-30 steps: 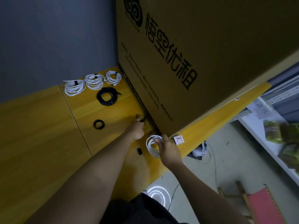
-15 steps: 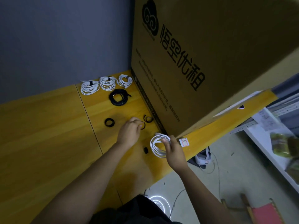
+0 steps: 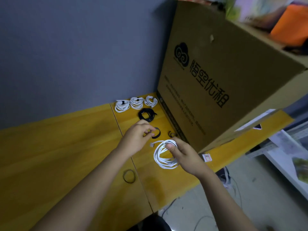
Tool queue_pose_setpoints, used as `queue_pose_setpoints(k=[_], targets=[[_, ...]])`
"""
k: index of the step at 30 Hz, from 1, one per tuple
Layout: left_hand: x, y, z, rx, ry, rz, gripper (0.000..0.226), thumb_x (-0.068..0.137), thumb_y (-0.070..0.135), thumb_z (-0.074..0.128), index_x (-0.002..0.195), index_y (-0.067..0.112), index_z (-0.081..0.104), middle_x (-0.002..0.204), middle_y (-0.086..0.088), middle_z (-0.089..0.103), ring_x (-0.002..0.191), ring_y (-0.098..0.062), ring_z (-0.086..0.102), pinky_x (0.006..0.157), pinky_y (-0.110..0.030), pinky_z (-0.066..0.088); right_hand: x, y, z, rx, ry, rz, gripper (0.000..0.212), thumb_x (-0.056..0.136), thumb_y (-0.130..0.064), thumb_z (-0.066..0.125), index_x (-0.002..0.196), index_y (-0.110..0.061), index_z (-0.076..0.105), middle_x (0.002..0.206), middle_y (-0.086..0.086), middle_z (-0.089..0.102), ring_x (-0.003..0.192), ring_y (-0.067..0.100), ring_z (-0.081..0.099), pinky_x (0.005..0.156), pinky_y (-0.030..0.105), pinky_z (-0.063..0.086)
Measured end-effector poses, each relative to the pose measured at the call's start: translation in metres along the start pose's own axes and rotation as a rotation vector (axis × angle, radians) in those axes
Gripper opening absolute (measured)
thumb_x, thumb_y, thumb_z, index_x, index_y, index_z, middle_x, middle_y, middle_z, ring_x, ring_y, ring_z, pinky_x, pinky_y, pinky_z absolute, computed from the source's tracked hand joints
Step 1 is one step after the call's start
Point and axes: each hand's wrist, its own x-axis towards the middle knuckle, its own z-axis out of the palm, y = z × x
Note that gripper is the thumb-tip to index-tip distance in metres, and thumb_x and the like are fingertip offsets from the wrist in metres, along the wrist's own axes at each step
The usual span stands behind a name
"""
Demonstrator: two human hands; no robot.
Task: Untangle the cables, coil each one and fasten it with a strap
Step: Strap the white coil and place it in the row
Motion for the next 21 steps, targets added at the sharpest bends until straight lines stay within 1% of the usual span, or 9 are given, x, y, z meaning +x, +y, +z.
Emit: queue_pose_setpoints(k=[2, 4, 8, 10, 11, 13, 16, 19, 21], targets=[[-0.003, 0.005, -0.017, 0.057, -0.044, 0.051, 0.016, 0.089, 0.015, 0.067, 0.104, 0.011, 0.072, 0.101, 0.005, 0.055, 0.082, -0.009, 0.054, 0.074, -0.018, 0.040, 0.003, -0.021, 0.007, -0.016, -0.021, -0.047, 0.026, 0.099, -0.035, 0.044, 0.076, -0.045, 0.052, 0.064, -0.012, 0.042, 0.059, 0.006, 0.038, 0.058, 0.024, 0.030], [-0.007, 0.010, -0.032, 0.101, -0.085, 0.117, 0.018, 0.088, 0.013, 0.067, 0.105, 0.011, 0.071, 0.101, 0.004, 0.056, 0.082, -0.009, 0.053, 0.074, -0.021, 0.041, 0.006, -0.038, 0.013, -0.046, -0.021, -0.089, 0.027, 0.100, -0.025, 0.045, 0.079, -0.041, 0.051, 0.066, -0.019, 0.046, 0.061, -0.001, 0.042, 0.061, 0.015, 0.031], [-0.017, 0.018, -0.057, 0.132, -0.122, 0.182, 0.020, 0.087, 0.012, 0.067, 0.106, 0.015, 0.071, 0.100, 0.010, 0.053, 0.091, -0.010, 0.057, 0.081, -0.032, 0.048, 0.010, -0.054, 0.023, -0.193, 0.091, -0.148, 0.023, 0.100, -0.026, 0.046, 0.081, -0.039, 0.049, 0.079, -0.011, 0.043, 0.076, -0.001, 0.046, 0.070, 0.017, 0.033], [-0.020, 0.021, -0.067, 0.145, -0.143, 0.185, 0.019, 0.088, 0.014, 0.065, 0.106, 0.017, 0.071, 0.103, 0.010, 0.054, 0.097, -0.010, 0.056, 0.085, -0.035, 0.049, 0.010, -0.060, 0.027, -0.187, 0.151, -0.135, 0.017, 0.100, -0.029, 0.046, 0.086, -0.030, 0.055, 0.082, -0.007, 0.046, 0.076, 0.001, 0.048, 0.069, 0.020, 0.036], [-0.021, 0.023, -0.072, 0.138, -0.153, 0.188, 0.018, 0.088, 0.014, 0.064, 0.105, 0.018, 0.071, 0.103, 0.010, 0.054, 0.097, -0.010, 0.055, 0.085, -0.035, 0.049, 0.009, -0.062, 0.030, -0.175, 0.173, -0.119, 0.019, 0.100, -0.031, 0.046, 0.089, -0.023, 0.058, 0.081, -0.005, 0.050, 0.074, 0.003, 0.050, 0.067, 0.024, 0.038], [-0.023, 0.025, -0.080, 0.098, -0.161, 0.189, 0.016, 0.090, 0.015, 0.062, 0.103, 0.018, 0.071, 0.101, 0.012, 0.054, 0.095, -0.009, 0.057, 0.085, -0.034, 0.050, 0.007, -0.068, 0.033, -0.179, 0.201, -0.083, 0.024, 0.100, -0.034, 0.047, 0.087, -0.016, 0.057, 0.074, -0.005, 0.054, 0.064, 0.004, 0.049, 0.060, 0.027, 0.036], [-0.026, 0.027, -0.089, -0.016, -0.146, 0.167, 0.013, 0.090, 0.015, 0.063, 0.095, 0.022, 0.072, 0.095, 0.017, 0.055, 0.091, -0.005, 0.061, 0.086, -0.029, 0.051, 0.006, -0.072, 0.040, -0.239, 0.251, -0.080, 0.021, 0.099, -0.034, 0.048, 0.087, -0.021, 0.057, 0.067, -0.008, 0.053, 0.057, 0.002, 0.046, 0.055, 0.026, 0.033], [-0.027, 0.030, -0.096, -0.154, -0.143, 0.123, 0.019, 0.089, 0.016, 0.064, 0.084, 0.034, 0.070, 0.094, 0.015, 0.062, 0.090, -0.005, 0.065, 0.089, -0.034, 0.053, 0.006, -0.076, 0.045, -0.168, 0.295, -0.095, 0.018, 0.100, -0.032, 0.047, 0.105, -0.025, 0.063, 0.066, -0.016, 0.055, 0.060, 0.001, 0.049, 0.056, 0.020, 0.035], [-0.027, 0.029, -0.099, -0.196, -0.137, 0.116, 0.023, 0.089, 0.017, 0.063, 0.081, 0.038, 0.067, 0.094, 0.013, 0.067, 0.092, -0.006, 0.066, 0.091, -0.039, 0.053, 0.007, -0.079, 0.050, -0.149, 0.277, -0.103, 0.020, 0.100, -0.031, 0.047, 0.113, -0.026, 0.062, 0.065, -0.020, 0.056, 0.062, 0.000, 0.049, 0.057, 0.017, 0.036]])
